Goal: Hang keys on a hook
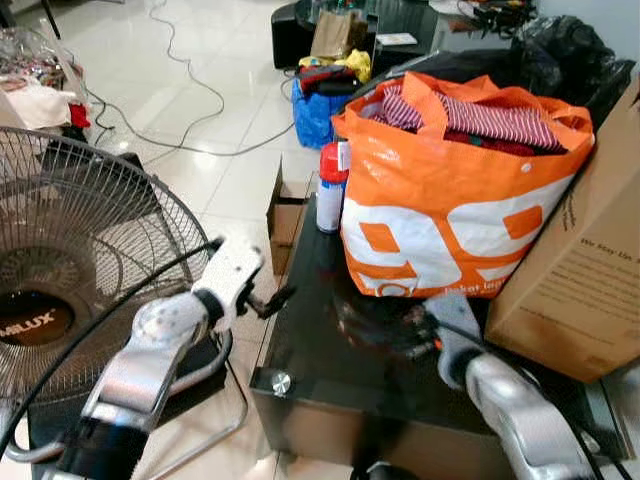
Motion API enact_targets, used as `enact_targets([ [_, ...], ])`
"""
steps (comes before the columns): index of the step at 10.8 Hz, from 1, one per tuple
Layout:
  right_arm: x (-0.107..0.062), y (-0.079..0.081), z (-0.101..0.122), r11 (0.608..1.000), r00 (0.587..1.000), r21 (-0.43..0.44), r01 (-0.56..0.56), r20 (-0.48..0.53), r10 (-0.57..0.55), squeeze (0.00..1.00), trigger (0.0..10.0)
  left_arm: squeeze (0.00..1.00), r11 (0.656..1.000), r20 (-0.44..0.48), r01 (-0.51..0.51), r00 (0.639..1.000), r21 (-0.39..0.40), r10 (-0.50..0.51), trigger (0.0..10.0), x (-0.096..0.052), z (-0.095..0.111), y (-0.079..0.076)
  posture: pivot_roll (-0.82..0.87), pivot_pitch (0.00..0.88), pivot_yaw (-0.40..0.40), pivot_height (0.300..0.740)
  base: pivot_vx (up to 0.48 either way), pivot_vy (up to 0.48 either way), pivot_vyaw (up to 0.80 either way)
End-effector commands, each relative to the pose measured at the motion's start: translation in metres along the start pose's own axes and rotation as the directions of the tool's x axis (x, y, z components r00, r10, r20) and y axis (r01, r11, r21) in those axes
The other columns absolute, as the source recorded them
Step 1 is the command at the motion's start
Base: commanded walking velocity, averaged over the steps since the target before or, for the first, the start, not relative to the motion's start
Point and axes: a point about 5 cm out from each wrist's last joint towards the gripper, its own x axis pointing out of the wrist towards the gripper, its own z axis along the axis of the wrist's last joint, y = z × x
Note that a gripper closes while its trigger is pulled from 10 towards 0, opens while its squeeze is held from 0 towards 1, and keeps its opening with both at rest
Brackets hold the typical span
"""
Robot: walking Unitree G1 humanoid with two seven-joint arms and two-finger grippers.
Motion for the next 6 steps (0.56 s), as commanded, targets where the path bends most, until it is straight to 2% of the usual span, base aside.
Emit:
enact_targets([
  [1,0.0,-0.004,-0.003,0.997,0.999,-0.073,0.017,-0.031,-0.019,0.0,0.0,0.0,1.0,-0.024,0.02,1.0,0.021,-0.02,10.0,0.0,-0.003,-0.001,-0.04,0.0,-0.008,0.74,0.0,0.0,0.0],
  [2,0.002,-0.01,-0.002,0.969,0.995,-0.243,0.044,-0.081,-0.065,0.0,0.0,0.0,0.999,-0.038,0.035,0.999,0.025,-0.034,10.0,0.001,-0.006,0.001,-0.03,0.0,-0.013,0.74,0.0,0.0,0.0],
  [3,0.004,-0.001,0.008,0.992,1.0,0.128,-0.022,0.024,0.019,0.0,0.0,0.0,0.999,-0.04,0.035,0.999,0.027,-0.034,10.0,0.002,-0.007,0.002,-0.04,0.0,-0.012,0.74,0.0,0.0,0.0],
  [4,0.003,-0.014,-0.003,0.968,0.992,-0.245,0.051,-0.098,-0.077,0.0,0.0,0.0,0.999,-0.042,0.037,0.998,0.031,-0.036,10.0,0.003,-0.007,0.003,-0.04,0.0,-0.01,0.74,0.0,0.0,0.0],
  [5,0.006,-0.006,0.012,0.973,0.998,0.23,0.009,0.052,-0.021,0.0,0.0,0.0,0.998,-0.043,0.048,0.998,0.037,-0.047,10.0,0.005,-0.007,0.003,-0.04,0.0,-0.006,0.74,0.0,0.0,0.0],
  [6,0.003,-0.016,0.008,0.994,0.994,0.015,0.106,0.005,-0.106,0.0,0.0,0.0,0.997,-0.04,0.063,0.997,0.038,-0.061,10.0,0.006,-0.008,0.002,-0.04,0.0,-0.011,0.74,0.0,0.0,0.0],
])
